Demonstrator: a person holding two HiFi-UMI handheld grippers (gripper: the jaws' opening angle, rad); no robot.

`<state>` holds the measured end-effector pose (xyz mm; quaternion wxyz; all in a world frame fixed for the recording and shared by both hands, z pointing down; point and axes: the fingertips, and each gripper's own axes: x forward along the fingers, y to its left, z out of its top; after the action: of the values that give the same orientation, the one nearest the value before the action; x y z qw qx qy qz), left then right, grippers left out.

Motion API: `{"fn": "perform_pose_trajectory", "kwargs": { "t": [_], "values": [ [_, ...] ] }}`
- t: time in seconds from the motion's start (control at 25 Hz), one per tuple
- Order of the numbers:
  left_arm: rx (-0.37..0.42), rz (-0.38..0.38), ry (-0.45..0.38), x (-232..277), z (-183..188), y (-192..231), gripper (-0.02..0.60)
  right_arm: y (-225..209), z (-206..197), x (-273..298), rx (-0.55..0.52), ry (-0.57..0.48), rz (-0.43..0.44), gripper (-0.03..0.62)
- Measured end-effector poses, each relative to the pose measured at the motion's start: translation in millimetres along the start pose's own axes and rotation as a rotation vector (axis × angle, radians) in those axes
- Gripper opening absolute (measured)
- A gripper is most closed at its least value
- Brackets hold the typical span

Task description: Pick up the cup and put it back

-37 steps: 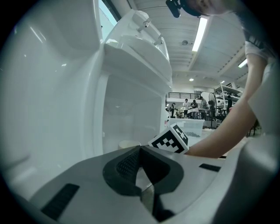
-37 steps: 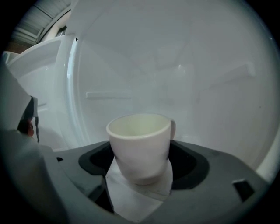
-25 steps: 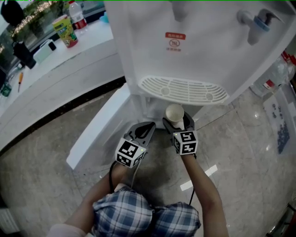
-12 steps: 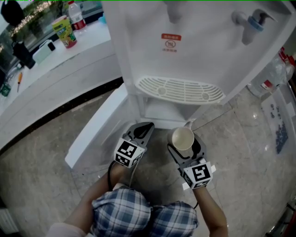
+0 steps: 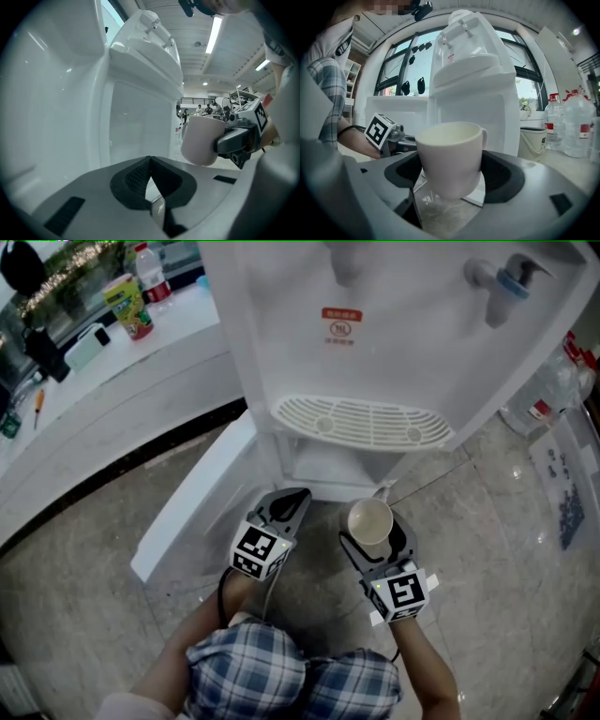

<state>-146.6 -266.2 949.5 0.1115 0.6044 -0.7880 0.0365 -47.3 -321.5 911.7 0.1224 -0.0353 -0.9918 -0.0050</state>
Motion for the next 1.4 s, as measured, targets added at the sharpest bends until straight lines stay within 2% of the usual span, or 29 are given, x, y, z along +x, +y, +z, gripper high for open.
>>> {"fn": "perform_pose_trajectory", "kwargs": {
  "t": [0.12,0.4,0.64,0.88,1.2,1.4],
  "values": [
    [-0.001,0.001,-0.002,0.4,-0.1,0.4,0.025,-8.0,-0.6,13.9,0.006,0.022,-0.011,0.408],
    [-0.001,-0.001,-0.001,1.2,-1.5,0.3,0.025,-31.3,0.6,64.6,-0.004,-0.008,-0.055,0.408],
    [-0.019,0.003,-0.008,0.3,-1.9,3.5,0.025,-37.7,-6.1,110.1,-0.014,0.0,-0.051,0.408],
    [-0.019,-0.004,-0.003,-0.9,-4.0,0.6,0.025,-54.9,-36.2,143.2,0.061,0.057,-0.1,0.408],
    [-0.012,-0.021,-0.007,-0.5,-1.4,-4.7,0.025,-57.8,-71.2,169.5,0.051,0.152,-0.093,0.408],
    [-0.011,-0.014,-0.003,-1.3,-3.2,-2.5,0.025,-64.9,-80.7,172.9,0.096,0.142,-0.105,0.408]
  ]
}}
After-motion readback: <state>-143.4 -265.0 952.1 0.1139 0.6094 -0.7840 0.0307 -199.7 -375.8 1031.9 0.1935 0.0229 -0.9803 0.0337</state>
